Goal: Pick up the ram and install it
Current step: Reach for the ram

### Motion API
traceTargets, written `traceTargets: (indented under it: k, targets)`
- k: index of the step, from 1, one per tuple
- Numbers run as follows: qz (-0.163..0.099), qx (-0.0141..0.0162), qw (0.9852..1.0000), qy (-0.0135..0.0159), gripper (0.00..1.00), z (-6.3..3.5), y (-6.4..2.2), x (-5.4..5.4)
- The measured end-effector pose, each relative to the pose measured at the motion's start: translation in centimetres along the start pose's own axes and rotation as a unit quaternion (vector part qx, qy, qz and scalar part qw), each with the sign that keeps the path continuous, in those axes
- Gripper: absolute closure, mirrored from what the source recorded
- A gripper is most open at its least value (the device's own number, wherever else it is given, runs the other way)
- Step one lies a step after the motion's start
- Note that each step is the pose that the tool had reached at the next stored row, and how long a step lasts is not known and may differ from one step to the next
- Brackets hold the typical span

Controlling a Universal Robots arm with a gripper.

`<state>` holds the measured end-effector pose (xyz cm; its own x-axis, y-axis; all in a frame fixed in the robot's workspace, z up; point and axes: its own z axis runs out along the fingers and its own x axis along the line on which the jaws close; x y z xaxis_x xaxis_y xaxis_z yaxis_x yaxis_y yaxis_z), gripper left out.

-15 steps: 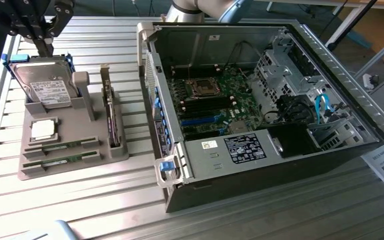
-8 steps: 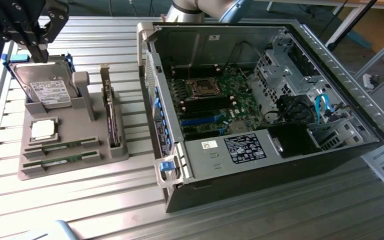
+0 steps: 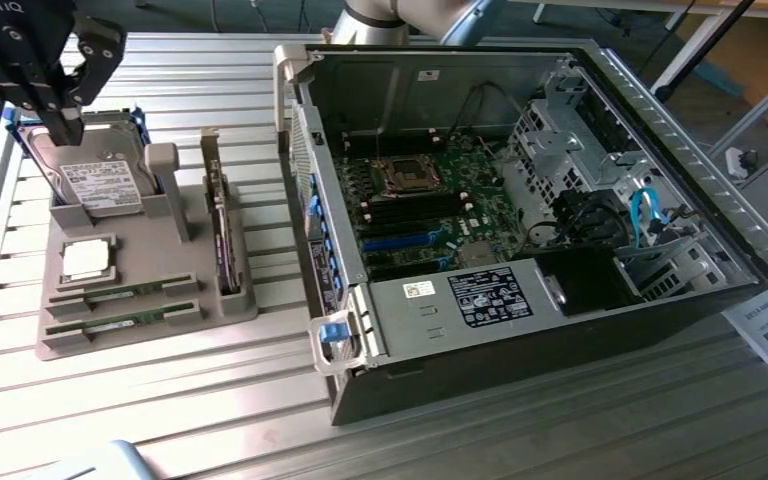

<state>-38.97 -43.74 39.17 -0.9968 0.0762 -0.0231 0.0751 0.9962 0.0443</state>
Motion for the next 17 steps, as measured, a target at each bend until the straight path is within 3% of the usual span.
traceTargets:
  k: [5, 15, 17]
  targets:
    - [0.0, 0.0, 1.0, 0.0, 0.9, -0.06, -1.31, 0.2]
    - [0.0, 0.0, 1.0, 0.0001, 0.9, -0.06, -1.37, 0.2]
    - [0.0, 0.0, 1.0, 0.0038, 0.9, -0.06, -1.37, 0.1]
